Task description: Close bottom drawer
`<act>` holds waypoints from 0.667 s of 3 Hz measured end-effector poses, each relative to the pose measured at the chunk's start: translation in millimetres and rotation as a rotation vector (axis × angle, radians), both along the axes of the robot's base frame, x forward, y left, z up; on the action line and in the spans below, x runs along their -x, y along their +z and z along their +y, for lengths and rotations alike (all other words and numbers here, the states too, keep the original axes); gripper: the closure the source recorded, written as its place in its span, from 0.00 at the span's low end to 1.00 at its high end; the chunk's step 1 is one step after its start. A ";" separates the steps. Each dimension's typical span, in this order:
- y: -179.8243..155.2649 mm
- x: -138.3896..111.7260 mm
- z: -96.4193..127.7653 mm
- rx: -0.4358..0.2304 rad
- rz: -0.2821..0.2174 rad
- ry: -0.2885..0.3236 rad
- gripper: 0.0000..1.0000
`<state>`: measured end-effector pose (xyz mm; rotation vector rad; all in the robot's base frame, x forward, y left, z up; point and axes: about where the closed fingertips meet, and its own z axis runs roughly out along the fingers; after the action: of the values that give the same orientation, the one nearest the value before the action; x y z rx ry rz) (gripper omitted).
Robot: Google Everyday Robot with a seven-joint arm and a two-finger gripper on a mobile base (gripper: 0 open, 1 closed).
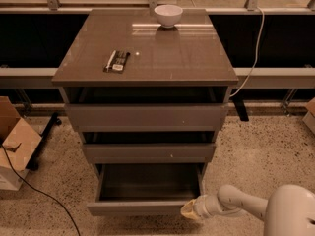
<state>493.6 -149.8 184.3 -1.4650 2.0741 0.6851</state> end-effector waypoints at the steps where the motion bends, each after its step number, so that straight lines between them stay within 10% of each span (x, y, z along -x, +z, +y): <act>1: 0.0 0.0 0.0 0.000 0.000 0.000 1.00; 2: 0.1 -14.5 3.5 -0.001 -0.065 -0.017 1.00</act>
Offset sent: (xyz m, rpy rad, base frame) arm 0.0405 0.0040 0.0041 -0.0017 -0.1761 -0.0510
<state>508.1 -146.3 184.4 -1.4476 2.0346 0.6239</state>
